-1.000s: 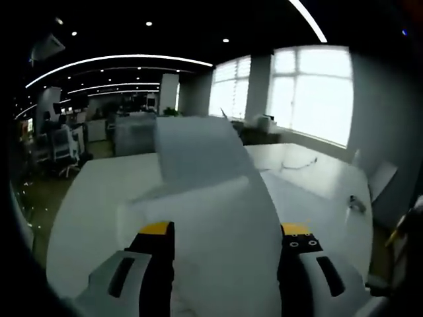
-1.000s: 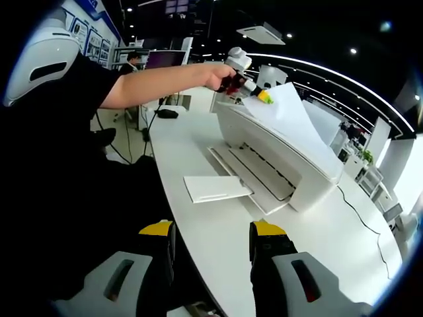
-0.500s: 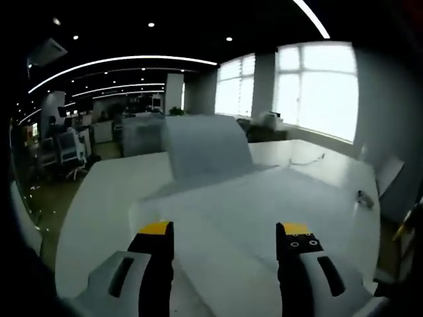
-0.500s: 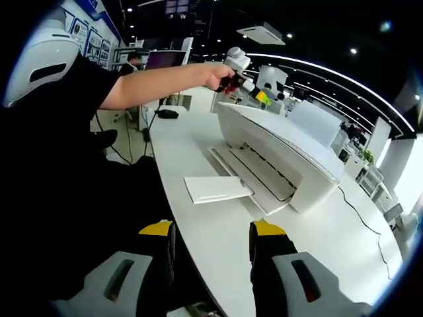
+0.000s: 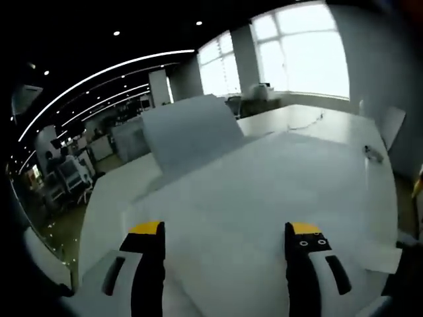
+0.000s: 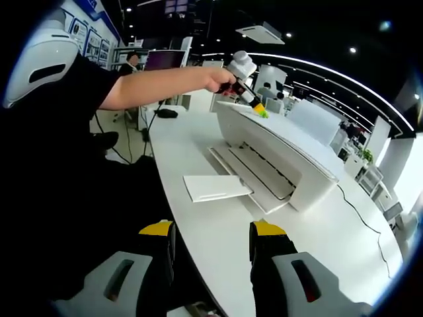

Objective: Remove the paper from the printer output slot and place it on top of the printer

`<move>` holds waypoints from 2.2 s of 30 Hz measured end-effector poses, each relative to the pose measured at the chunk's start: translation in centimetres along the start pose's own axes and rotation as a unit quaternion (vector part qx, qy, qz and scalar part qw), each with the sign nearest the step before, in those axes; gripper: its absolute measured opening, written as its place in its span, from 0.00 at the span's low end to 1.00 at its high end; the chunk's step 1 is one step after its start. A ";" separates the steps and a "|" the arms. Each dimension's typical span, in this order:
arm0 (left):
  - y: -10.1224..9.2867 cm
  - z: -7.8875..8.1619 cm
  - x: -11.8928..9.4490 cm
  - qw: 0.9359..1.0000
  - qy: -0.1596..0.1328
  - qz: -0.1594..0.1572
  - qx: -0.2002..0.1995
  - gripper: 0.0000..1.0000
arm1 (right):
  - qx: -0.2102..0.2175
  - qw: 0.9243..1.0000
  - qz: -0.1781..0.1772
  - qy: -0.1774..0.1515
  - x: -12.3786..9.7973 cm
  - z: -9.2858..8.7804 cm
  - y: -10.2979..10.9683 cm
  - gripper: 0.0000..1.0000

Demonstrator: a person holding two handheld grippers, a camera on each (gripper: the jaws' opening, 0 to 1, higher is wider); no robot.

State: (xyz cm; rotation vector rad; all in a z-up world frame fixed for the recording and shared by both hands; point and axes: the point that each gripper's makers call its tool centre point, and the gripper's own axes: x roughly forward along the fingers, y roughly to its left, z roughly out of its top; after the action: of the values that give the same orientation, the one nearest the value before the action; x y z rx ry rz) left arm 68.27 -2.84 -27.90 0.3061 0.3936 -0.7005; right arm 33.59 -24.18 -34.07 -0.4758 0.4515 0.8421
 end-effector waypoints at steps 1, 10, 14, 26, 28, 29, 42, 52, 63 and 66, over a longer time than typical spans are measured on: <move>0.2 0.0 -0.1 1.000 0.000 0.002 0.000 0.77 | 0.000 1.000 0.001 -0.001 0.0 0.0 0.0 0.40; 2.2 0.0 -0.5 0.999 0.003 0.027 0.020 0.78 | 0.001 1.000 0.002 0.001 0.1 -0.1 0.0 0.40; 1.6 0.5 -1.3 0.998 0.001 0.037 0.054 0.74 | -0.001 1.000 0.002 0.001 0.1 0.1 0.0 0.40; -6.0 2.9 -6.2 0.975 -0.024 -0.011 0.221 0.64 | -0.004 1.000 0.004 0.003 0.1 0.4 0.2 0.40; -6.8 2.6 -7.0 0.975 -0.029 -0.020 0.221 0.62 | -0.004 1.000 0.004 0.005 0.3 0.3 0.2 0.40; -7.1 2.7 -7.2 0.974 -0.034 -0.023 0.222 0.62 | -0.004 1.000 0.004 0.005 0.3 0.3 0.2 0.40; -11.1 -0.1 -8.0 0.960 -0.026 -0.055 0.274 0.57 | -0.005 1.000 0.013 0.004 1.0 0.5 0.7 0.40; -12.3 -1.7 -7.7 0.951 -0.023 -0.053 0.305 0.55 | -0.005 1.000 0.013 0.005 0.9 0.4 0.7 0.40; -12.8 -1.8 -6.7 0.938 -0.031 -0.053 0.342 0.45 | -0.006 1.000 0.011 0.006 0.8 0.5 0.7 0.40; -12.9 -2.1 -6.4 0.937 -0.026 -0.054 0.344 0.44 | -0.005 1.000 0.012 0.004 0.8 0.5 0.6 0.40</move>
State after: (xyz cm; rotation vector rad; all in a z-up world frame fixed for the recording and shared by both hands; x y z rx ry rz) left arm 54.55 -7.73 -28.72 0.9321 0.0988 -0.9412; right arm 33.70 -23.03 -34.23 -0.4832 0.4607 0.8657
